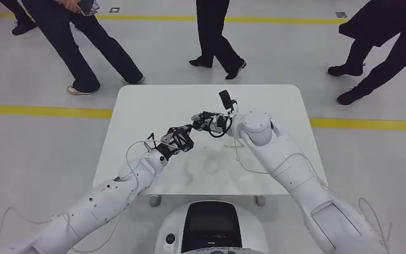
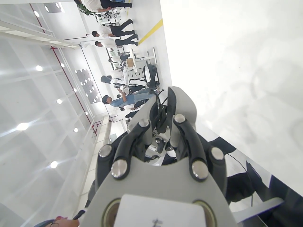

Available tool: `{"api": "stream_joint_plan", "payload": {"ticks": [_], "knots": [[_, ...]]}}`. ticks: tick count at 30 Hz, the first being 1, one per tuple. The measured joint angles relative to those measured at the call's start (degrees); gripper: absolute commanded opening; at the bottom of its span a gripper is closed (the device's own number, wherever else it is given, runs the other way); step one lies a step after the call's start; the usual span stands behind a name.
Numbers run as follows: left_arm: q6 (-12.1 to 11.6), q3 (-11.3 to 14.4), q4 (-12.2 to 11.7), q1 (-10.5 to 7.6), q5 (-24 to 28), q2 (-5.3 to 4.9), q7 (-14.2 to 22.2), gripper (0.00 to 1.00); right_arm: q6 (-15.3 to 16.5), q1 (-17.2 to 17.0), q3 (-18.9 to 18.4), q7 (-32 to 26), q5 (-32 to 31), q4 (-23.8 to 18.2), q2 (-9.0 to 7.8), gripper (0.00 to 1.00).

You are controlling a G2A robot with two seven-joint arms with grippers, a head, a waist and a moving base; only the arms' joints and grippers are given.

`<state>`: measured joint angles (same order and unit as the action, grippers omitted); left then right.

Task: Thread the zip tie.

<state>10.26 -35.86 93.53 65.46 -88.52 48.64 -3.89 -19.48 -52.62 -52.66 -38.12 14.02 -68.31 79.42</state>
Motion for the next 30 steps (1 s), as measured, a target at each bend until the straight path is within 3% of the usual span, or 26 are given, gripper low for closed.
{"api": "stream_joint_plan", "payload": {"ticks": [11,19,22,25,29,30], "knots": [[-6.3,-6.9,1.9,4.04,8.4,-1.31,-4.3,0.0,2.8,-3.4,-3.9,2.0,-2.4,-5.0,-1.39,1.0],[-6.8,-7.0,1.9,4.16,8.9,-1.23,-4.3,0.0,2.8,-3.4,-3.8,2.0,-2.4,-4.9,-1.38,1.0],[-10.8,-9.3,0.8,3.71,16.1,-1.08,-4.5,0.0,4.1,-4.2,-4.9,3.0,-2.2,-5.2,-1.57,1.0],[-16.7,-12.7,-0.5,3.62,24.9,-1.5,-4.4,0.0,6.7,-5.3,-6.9,2.0,-2.9,-5.7,-2.23,1.0],[-28.6,-17.7,-2.5,3.77,36.5,-2.54,-2.2,0.0,11.2,-6.3,-8.9,-2.3,-3.8,-5.7,-3.12,1.0],[-30.2,-18.2,-2.4,3.86,38.5,-2.78,-1.1,0.0,12.1,-6.4,-9.3,-3.2,-3.8,-5.5,-3.26,1.0]]}}
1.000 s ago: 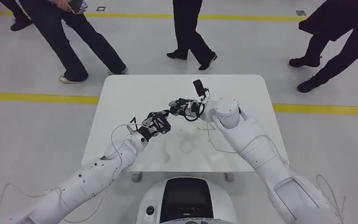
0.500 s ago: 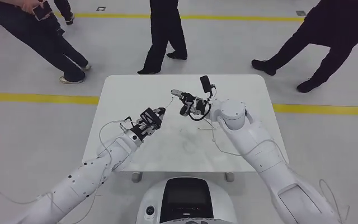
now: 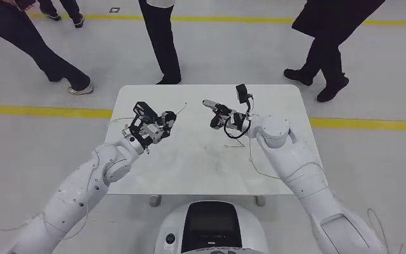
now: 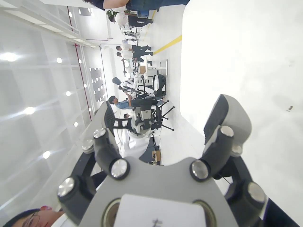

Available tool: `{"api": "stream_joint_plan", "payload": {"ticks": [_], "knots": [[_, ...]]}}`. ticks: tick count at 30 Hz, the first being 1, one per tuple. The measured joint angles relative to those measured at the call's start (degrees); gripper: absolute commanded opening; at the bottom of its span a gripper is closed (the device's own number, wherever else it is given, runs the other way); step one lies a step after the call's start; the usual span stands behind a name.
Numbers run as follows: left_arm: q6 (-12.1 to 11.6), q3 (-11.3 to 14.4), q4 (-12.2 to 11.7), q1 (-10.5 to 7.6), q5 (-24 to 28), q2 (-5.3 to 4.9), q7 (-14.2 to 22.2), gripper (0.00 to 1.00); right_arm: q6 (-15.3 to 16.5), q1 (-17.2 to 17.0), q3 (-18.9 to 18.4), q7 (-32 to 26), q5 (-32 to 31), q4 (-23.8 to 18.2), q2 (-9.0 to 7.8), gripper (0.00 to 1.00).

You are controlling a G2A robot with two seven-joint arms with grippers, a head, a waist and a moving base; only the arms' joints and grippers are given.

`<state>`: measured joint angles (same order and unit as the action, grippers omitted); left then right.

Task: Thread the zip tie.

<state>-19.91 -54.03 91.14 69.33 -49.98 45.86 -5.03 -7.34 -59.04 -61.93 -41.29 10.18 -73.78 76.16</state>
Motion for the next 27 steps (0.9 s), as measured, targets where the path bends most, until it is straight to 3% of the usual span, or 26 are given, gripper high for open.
{"api": "stream_joint_plan", "payload": {"ticks": [5,12,20,22,27], "knots": [[0.5,1.4,2.9,-1.38,11.1,-2.14,8.7,0.0,4.2,0.0,-1.2,-3.5,0.0,1.9,-0.51,1.0],[0.4,4.7,5.2,-4.34,24.3,-5.15,12.9,0.0,7.1,0.9,-1.6,-7.7,1.7,4.2,-0.79,1.0],[0.4,4.8,5.3,-4.3,24.8,-5.13,12.9,0.0,7.2,0.9,-1.6,-7.7,1.8,4.4,-0.79,1.0],[0.4,4.8,5.0,-4.42,27.3,-4.84,13.3,0.0,7.2,0.9,-1.6,-7.7,1.8,4.4,-0.79,1.0],[0.4,3.9,2.7,-7.16,35.5,-4.33,17.5,0.0,7.2,0.9,-1.6,-7.7,1.8,4.4,-0.79,1.0]]}}
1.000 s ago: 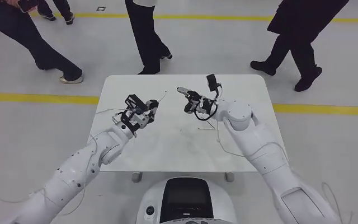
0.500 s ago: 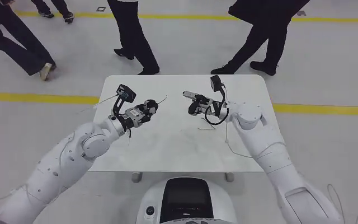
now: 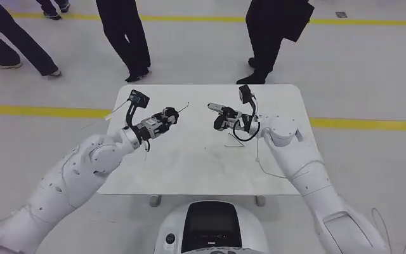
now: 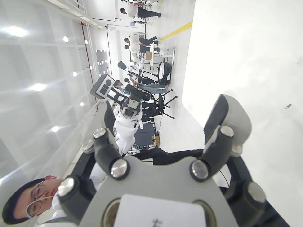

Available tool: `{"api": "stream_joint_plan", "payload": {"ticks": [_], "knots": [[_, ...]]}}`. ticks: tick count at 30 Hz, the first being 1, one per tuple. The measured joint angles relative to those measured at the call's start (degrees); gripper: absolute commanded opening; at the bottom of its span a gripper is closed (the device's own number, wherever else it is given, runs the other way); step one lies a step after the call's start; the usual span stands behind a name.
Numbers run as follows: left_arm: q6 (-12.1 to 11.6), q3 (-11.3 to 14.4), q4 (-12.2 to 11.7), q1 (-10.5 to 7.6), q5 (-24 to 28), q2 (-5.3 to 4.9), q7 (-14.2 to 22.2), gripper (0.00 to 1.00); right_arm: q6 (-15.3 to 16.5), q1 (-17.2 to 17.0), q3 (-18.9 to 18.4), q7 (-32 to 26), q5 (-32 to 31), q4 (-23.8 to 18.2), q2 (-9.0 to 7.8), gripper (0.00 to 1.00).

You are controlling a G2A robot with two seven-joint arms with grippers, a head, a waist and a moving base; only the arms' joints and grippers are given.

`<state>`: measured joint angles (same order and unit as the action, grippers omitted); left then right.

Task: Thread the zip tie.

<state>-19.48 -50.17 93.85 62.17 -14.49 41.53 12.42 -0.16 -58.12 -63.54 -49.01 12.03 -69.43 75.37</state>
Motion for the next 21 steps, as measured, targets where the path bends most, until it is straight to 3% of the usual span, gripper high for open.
{"api": "stream_joint_plan", "payload": {"ticks": [7,10,15,21], "knots": [[0.0,-2.5,-1.4,-2.53,15.7,0.02,9.8,0.0,0.0,0.0,0.0,0.0,0.0,0.0,0.0,1.0],[0.0,-4.7,-2.0,-2.99,24.0,0.0,17.0,0.0,0.0,0.0,0.0,0.0,0.0,0.0,0.0,1.0],[0.0,-9.7,-4.5,-2.72,35.7,0.55,32.0,0.0,0.0,0.0,0.0,0.0,0.0,0.0,0.0,1.0],[0.0,-17.0,-7.4,-0.46,46.5,2.91,50.3,0.0,0.0,0.0,0.0,0.0,0.0,0.0,0.0,1.0]]}}
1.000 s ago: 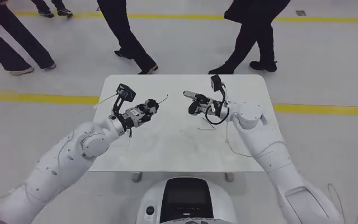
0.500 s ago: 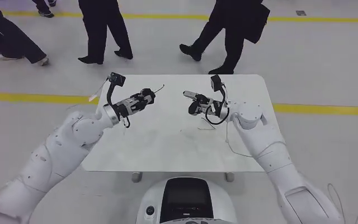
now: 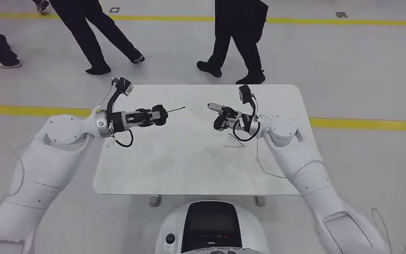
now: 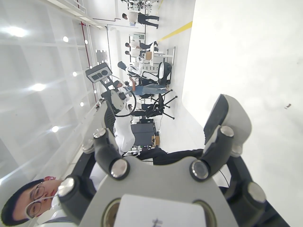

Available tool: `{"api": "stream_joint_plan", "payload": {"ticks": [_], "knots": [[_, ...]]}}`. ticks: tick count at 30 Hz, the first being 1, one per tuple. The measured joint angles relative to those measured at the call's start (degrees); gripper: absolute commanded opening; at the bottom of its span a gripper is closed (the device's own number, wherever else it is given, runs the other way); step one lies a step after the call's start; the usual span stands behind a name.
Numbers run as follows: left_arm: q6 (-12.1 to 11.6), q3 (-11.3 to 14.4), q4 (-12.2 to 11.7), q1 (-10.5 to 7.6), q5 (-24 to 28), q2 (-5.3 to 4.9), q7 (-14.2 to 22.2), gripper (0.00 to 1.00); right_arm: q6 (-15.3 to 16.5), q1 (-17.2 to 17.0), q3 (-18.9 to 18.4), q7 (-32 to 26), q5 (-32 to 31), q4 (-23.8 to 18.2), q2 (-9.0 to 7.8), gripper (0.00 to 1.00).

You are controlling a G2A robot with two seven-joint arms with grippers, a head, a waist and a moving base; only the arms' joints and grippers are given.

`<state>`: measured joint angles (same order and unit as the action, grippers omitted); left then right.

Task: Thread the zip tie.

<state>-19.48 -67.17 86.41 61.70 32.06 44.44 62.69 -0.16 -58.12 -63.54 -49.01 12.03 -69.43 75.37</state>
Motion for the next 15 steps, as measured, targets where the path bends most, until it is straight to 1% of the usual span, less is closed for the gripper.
{"api": "stream_joint_plan", "payload": {"ticks": [1,2,4,5,7,8,9,10,11,15], "knots": [[0.0,-1.0,-0.6,0.46,1.2,0.52,2.6,0.0,0.0,0.0,0.0,0.0,0.0,0.0,0.0,1.0],[0.0,-2.3,-1.4,1.01,2.3,1.24,5.7,0.0,0.0,0.0,0.0,0.0,0.0,0.0,0.0,1.0],[0.0,-3.9,-2.6,1.8,3.2,2.43,9.7,0.0,0.0,0.0,0.0,0.0,0.0,0.0,0.0,1.0],[0.0,-4.9,-3.3,2.3,4.0,3.31,11.9,0.0,0.0,0.0,0.0,0.0,0.0,0.0,0.0,1.0],[0.0,-6.3,-4.6,2.92,5.3,4.67,15.0,0.0,0.0,0.0,0.0,0.0,0.0,0.0,0.0,1.0],[0.0,-7.2,-5.3,3.32,6.1,5.6,16.6,0.0,0.0,0.0,0.0,0.0,0.0,0.0,0.0,1.0],[0.0,-7.6,-5.6,3.62,6.4,6.24,17.1,0.0,0.0,0.0,0.0,0.0,0.0,0.0,0.0,1.0],[0.0,-7.8,-5.6,3.81,6.4,6.63,17.2,0.0,0.0,0.0,0.0,0.0,0.0,0.0,0.0,1.0],[0.0,-7.8,-5.6,3.88,6.4,6.77,17.1,0.0,0.0,0.0,0.0,0.0,0.0,0.0,0.0,1.0],[0.0,-7.8,-5.5,3.85,6.3,6.7,16.9,0.0,0.0,0.0,0.0,0.0,0.0,0.0,0.0,1.0]]}}
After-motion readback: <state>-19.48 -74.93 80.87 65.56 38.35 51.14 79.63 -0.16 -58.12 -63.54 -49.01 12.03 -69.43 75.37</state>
